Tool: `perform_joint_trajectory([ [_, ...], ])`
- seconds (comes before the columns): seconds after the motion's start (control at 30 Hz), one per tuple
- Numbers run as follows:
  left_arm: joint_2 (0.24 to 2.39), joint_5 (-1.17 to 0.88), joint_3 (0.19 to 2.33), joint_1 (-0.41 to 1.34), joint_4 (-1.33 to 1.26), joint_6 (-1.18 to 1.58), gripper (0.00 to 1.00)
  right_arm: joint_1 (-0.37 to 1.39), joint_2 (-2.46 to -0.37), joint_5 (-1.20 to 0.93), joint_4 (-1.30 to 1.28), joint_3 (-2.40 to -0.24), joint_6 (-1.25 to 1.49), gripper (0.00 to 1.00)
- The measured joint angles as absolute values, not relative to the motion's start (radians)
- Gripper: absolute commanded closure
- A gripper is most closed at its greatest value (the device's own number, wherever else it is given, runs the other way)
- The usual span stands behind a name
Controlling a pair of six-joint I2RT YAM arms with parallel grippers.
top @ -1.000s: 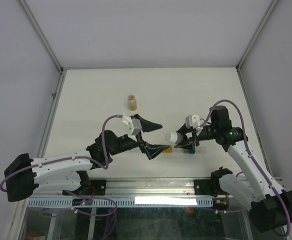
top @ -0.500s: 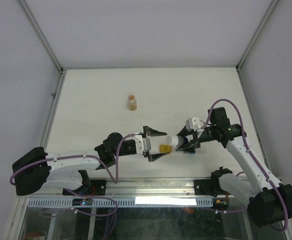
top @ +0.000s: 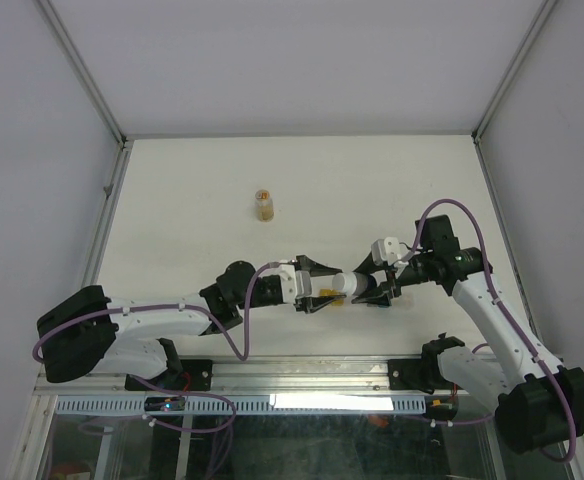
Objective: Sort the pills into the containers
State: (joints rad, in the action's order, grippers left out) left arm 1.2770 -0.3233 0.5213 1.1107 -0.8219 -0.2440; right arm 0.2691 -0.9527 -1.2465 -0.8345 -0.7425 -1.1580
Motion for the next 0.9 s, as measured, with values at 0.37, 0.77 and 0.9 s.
perform_joint_trajectory([
  [0.37, 1.291, -0.324, 0.527, 1.104, -0.833, -0.216, 0.59, 0.274, -0.953, -1.235, -0.842, -0.743, -1.165, 1.00],
  [0.77, 1.302, -0.339, 0.534, 1.096, -0.833, -0.168, 1.00, 0.274, -0.953, -1.227, -0.851, -0.742, -1.147, 0.68],
  [0.9, 1.302, -0.324, 0.534, 1.093, -0.839, -0.118, 1.00, 0.274, -0.953, -1.227, -0.842, -0.742, -1.112, 0.49],
])
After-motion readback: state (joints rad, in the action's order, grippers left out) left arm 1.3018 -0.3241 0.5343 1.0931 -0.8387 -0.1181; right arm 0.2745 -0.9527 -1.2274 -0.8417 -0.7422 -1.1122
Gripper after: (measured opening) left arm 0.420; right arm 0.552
